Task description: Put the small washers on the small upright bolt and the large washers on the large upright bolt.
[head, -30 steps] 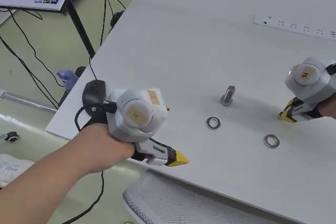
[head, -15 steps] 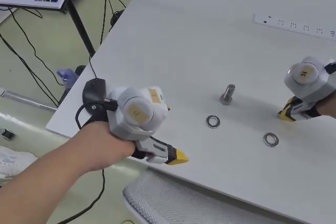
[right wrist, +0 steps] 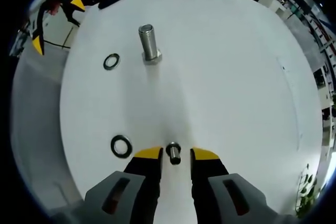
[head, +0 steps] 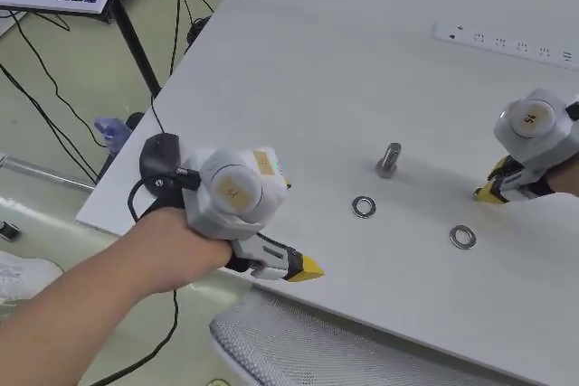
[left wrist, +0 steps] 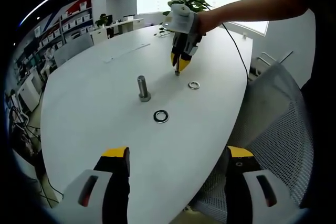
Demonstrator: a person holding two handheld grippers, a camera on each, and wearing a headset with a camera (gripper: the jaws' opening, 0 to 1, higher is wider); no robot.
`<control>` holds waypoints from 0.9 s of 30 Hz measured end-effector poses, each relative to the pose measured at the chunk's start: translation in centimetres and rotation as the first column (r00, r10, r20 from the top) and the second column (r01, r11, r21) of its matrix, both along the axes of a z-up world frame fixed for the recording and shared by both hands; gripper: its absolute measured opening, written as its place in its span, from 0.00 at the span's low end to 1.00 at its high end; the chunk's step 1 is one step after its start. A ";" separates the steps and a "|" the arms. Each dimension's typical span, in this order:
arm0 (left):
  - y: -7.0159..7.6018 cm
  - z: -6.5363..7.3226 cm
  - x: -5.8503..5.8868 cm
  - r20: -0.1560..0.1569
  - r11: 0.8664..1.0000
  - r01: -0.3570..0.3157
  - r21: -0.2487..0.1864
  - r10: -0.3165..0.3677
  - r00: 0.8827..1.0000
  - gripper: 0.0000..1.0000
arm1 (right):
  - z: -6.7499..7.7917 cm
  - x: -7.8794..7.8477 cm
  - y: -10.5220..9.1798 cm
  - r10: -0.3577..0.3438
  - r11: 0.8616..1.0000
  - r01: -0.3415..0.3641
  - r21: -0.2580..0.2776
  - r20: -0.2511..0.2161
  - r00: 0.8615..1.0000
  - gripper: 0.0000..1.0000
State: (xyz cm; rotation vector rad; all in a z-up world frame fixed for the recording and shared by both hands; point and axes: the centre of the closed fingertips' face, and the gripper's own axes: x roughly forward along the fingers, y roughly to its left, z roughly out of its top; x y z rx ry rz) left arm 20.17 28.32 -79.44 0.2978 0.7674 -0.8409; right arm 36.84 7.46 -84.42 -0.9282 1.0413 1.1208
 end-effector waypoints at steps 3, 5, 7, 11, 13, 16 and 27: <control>-0.2 0.2 0.1 0.004 1.000 0.003 -0.004 -0.003 1.000 0.74 | 0.9 0.0 0.3 -0.015 0.999 0.015 0.032 0.004 1.000 0.23; -0.2 0.2 0.1 0.007 1.000 0.004 -0.002 -0.004 1.000 0.75 | 1.4 0.1 0.4 -0.022 0.999 0.022 0.048 0.012 1.000 0.24; -0.3 0.2 0.1 0.007 1.000 0.007 0.001 -0.007 1.000 0.75 | 1.9 0.1 0.4 -0.027 0.998 0.025 0.059 0.023 0.999 0.25; -0.5 0.3 0.3 0.010 1.000 0.013 0.003 -0.013 1.000 0.75 | 2.7 -0.2 0.3 -0.029 0.997 0.026 0.077 0.040 0.999 0.26; -0.4 0.4 0.4 0.013 1.000 0.012 0.005 -0.012 1.000 0.75 | 3.1 -0.4 0.3 -0.028 0.996 0.023 0.087 0.048 0.998 0.27; -0.5 0.8 0.5 0.019 1.000 0.011 -0.001 -0.011 1.000 0.76 | 3.9 -0.8 0.6 -0.042 0.992 0.038 0.118 0.033 0.999 0.28; -0.9 0.8 0.4 0.026 1.000 0.015 -0.003 -0.014 1.000 0.76 | 5.6 -2.2 0.8 0.037 0.993 -0.039 0.109 0.025 0.999 0.29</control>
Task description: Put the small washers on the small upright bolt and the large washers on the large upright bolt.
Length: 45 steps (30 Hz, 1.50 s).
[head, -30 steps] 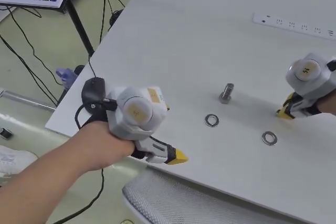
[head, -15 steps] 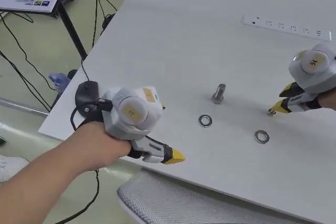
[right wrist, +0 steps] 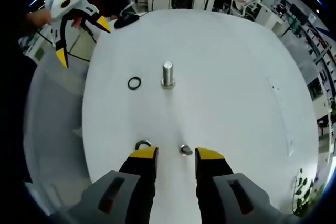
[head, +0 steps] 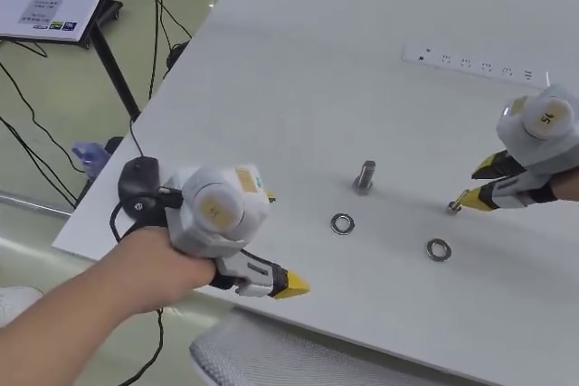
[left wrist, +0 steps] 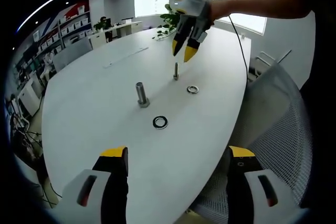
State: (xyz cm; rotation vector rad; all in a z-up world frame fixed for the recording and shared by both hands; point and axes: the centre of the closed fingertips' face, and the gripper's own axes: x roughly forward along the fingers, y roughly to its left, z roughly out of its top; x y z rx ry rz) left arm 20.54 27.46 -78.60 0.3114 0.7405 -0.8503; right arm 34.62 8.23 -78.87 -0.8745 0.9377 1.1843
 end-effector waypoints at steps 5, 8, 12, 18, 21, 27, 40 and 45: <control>-0.2 0.1 -0.1 0.003 1.000 0.001 -0.004 -0.001 1.000 0.76 | -0.1 -1.5 0.5 0.045 0.999 -0.045 0.000 -0.027 0.999 0.31; -0.1 0.1 -0.1 0.006 1.000 0.000 -0.003 0.000 1.000 0.77 | -0.4 -2.0 0.6 0.057 0.998 -0.057 -0.004 -0.033 0.998 0.32; 0.0 0.1 0.1 0.009 1.000 -0.004 -0.004 0.004 1.000 0.78 | -0.9 -2.6 0.7 0.070 0.997 -0.071 -0.014 -0.038 0.997 0.33; -0.1 0.2 0.3 0.015 1.000 -0.006 -0.008 0.006 1.000 0.80 | -1.7 -3.8 1.1 0.084 0.996 -0.085 -0.016 -0.047 0.995 0.37; -0.1 0.1 0.3 0.015 1.000 -0.009 -0.009 0.009 1.000 0.80 | -2.3 -4.2 1.1 0.094 0.995 -0.095 -0.019 -0.040 0.995 0.37; 0.1 0.0 0.1 0.011 1.000 -0.017 -0.012 0.017 1.000 0.82 | -4.7 -4.7 1.0 0.084 0.996 -0.085 -0.028 -0.053 0.995 0.37; -0.2 -0.4 -0.2 0.002 1.000 -0.005 -0.010 0.005 1.000 0.85 | -8.0 -4.7 0.3 0.072 0.995 -0.076 -0.066 -0.065 0.995 0.37; 0.0 -0.3 -0.1 0.001 1.000 -0.007 -0.015 0.007 1.000 0.86 | -8.4 -5.1 0.4 0.075 0.994 -0.081 -0.073 -0.072 0.995 0.37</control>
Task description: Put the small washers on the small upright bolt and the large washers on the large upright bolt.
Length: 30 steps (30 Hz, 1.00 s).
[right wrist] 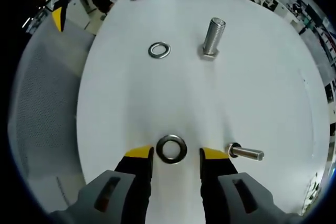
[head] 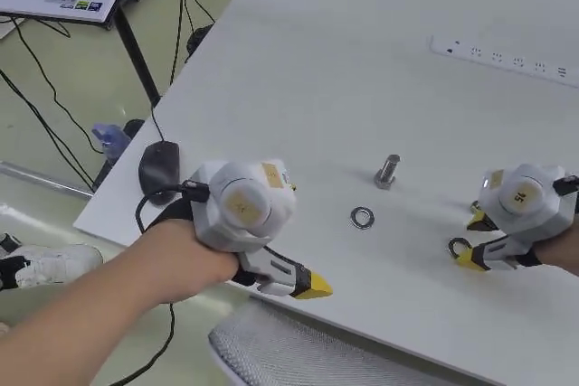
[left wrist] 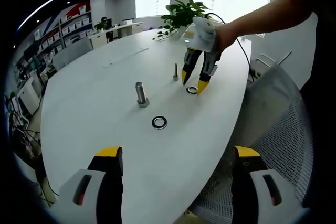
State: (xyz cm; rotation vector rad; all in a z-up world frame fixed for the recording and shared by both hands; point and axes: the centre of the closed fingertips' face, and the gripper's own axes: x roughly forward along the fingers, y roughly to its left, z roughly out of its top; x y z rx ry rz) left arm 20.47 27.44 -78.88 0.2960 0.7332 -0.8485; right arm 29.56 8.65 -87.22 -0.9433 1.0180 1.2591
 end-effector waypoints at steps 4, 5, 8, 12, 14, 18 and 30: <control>0.2 -0.1 0.1 -0.002 1.000 -0.001 0.002 0.001 1.000 0.85 | 0.1 0.1 0.1 -0.006 1.000 0.006 0.005 0.000 1.000 0.36; 0.2 -0.1 0.1 -0.002 1.000 -0.001 0.001 0.001 1.000 0.84 | 0.1 0.0 0.2 -0.002 1.000 0.002 0.004 0.000 1.000 0.36; 0.1 -0.1 0.1 -0.001 1.000 -0.001 -0.002 0.001 1.000 0.84 | 0.1 0.0 0.2 0.003 1.000 -0.003 -0.005 -0.001 1.000 0.35; 0.1 -0.1 0.0 -0.001 1.000 -0.002 -0.003 0.002 1.000 0.83 | 0.1 -0.2 0.0 0.002 1.000 -0.002 -0.027 -0.004 1.000 0.33; 0.1 -0.1 0.0 0.000 1.000 -0.002 -0.006 0.002 1.000 0.83 | 0.1 -0.2 0.0 -0.004 1.000 0.004 -0.031 -0.004 1.000 0.32; 0.1 0.0 0.0 0.000 1.000 -0.005 -0.005 0.005 1.000 0.82 | 0.1 -0.5 0.0 -0.001 0.999 0.001 -0.035 -0.004 1.000 0.29; -0.4 0.0 -0.2 -0.001 1.000 0.001 -0.006 -0.001 1.000 0.80 | 0.1 -0.3 -0.4 -0.007 0.998 0.007 -0.065 0.002 1.000 0.22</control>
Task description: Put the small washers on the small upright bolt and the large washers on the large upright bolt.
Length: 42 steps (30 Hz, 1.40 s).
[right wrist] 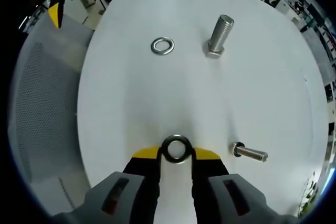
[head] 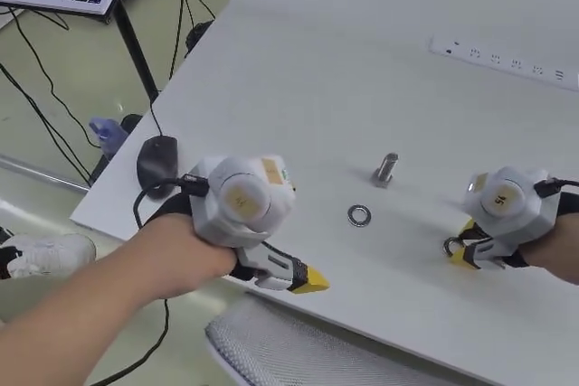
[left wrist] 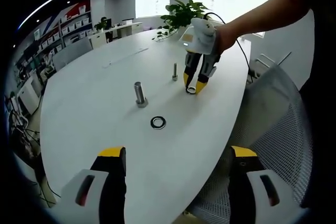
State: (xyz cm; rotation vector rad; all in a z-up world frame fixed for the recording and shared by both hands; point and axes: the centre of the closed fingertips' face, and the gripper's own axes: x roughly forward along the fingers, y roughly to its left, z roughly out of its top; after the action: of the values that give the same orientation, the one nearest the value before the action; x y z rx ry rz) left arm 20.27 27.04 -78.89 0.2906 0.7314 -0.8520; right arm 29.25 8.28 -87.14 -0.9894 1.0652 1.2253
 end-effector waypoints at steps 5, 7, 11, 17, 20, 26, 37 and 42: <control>0.0 0.2 0.0 0.002 1.000 -0.004 -0.005 0.004 1.000 0.80 | -0.1 0.3 0.0 0.005 1.000 -0.005 -0.011 -0.016 1.000 0.21; 0.0 0.0 -0.1 0.000 1.000 0.003 0.004 -0.003 1.000 0.79 | -0.1 0.3 0.0 0.017 1.000 -0.017 -0.021 -0.021 1.000 0.21; 0.1 0.0 -0.2 0.000 1.000 0.004 0.005 -0.004 1.000 0.79 | 0.0 0.4 0.4 -0.002 1.000 0.002 -0.022 -0.026 1.000 0.21; 0.4 0.0 -0.2 0.002 1.000 0.003 0.010 -0.003 1.000 0.79 | 1.6 0.3 1.1 0.003 1.000 -0.004 -0.025 -0.038 0.999 0.21; 0.5 0.0 -0.3 0.003 1.000 0.001 0.010 -0.001 1.000 0.79 | 2.8 0.5 1.6 0.007 1.000 -0.008 -0.026 -0.040 0.999 0.21; 0.7 -0.1 -0.5 0.000 1.000 0.000 0.012 0.000 1.000 0.79 | 4.6 1.1 2.6 0.008 1.000 -0.008 -0.019 -0.039 0.999 0.21; 0.9 -0.1 -0.6 0.001 1.000 -0.003 0.013 0.003 1.000 0.79 | 6.8 2.4 4.6 0.018 1.000 -0.018 -0.001 -0.032 0.999 0.21; 1.0 -0.2 -0.5 -0.001 1.000 -0.003 0.014 0.003 1.000 0.78 | 7.7 3.6 5.4 0.024 1.000 -0.024 0.001 -0.019 1.000 0.21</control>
State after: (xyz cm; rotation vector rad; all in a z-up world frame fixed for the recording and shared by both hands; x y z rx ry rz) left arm 19.77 28.01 -79.10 0.3013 0.7387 -0.8447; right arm 32.83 13.71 -79.42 -0.9945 1.0699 1.2569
